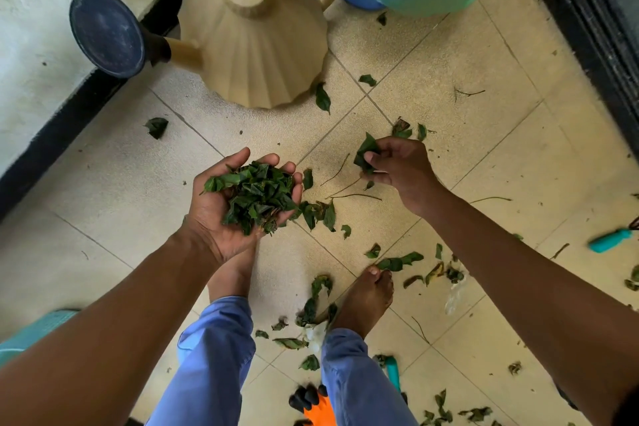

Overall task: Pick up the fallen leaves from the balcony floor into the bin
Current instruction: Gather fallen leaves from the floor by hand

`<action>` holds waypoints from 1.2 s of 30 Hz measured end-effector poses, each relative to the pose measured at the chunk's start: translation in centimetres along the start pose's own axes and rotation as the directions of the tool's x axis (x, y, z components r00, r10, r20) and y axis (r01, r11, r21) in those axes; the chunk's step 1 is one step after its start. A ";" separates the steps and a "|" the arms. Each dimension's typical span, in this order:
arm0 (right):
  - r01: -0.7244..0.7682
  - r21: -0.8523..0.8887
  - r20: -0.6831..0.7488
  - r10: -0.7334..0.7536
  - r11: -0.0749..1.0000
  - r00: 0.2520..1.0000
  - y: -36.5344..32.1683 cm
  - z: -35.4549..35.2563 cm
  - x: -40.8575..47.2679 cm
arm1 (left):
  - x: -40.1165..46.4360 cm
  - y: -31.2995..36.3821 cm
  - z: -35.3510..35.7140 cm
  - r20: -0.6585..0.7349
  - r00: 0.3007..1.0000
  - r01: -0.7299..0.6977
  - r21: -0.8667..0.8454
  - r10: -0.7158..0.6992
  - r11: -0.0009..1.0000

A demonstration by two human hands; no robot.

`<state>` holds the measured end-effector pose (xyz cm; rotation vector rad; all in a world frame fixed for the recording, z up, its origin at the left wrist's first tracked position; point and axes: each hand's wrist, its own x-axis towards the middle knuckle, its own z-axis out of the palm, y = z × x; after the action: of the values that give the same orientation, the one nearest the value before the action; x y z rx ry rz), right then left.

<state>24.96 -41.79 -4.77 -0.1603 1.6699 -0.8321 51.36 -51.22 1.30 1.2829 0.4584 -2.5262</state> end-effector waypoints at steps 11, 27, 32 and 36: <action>0.148 -0.632 0.021 -0.175 0.760 0.984 6.5 10.6 3.7 | -1.6 1.6 -2.6 -0.022 1.000 -0.022 0.007 0.023 1.000; -0.148 -0.806 -0.327 -0.223 0.573 0.918 9.6 14.9 4.4 | -3.1 2.9 -5.7 -0.045 0.998 -0.033 -0.021 0.032 0.999; -0.196 -0.706 -0.405 -0.162 0.680 0.900 9.1 15.5 4.6 | -3.0 2.7 -5.4 -0.042 0.999 -0.026 -0.012 0.025 1.000; -0.128 -0.636 -0.378 -0.163 0.761 0.911 8.9 14.6 4.1 | -2.9 2.4 -5.1 -0.042 0.999 -0.025 0.002 0.025 1.000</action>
<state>39.80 -43.73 -14.01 -0.5132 2.3272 -0.2561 57.60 -51.10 0.46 1.3358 0.4470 -2.4839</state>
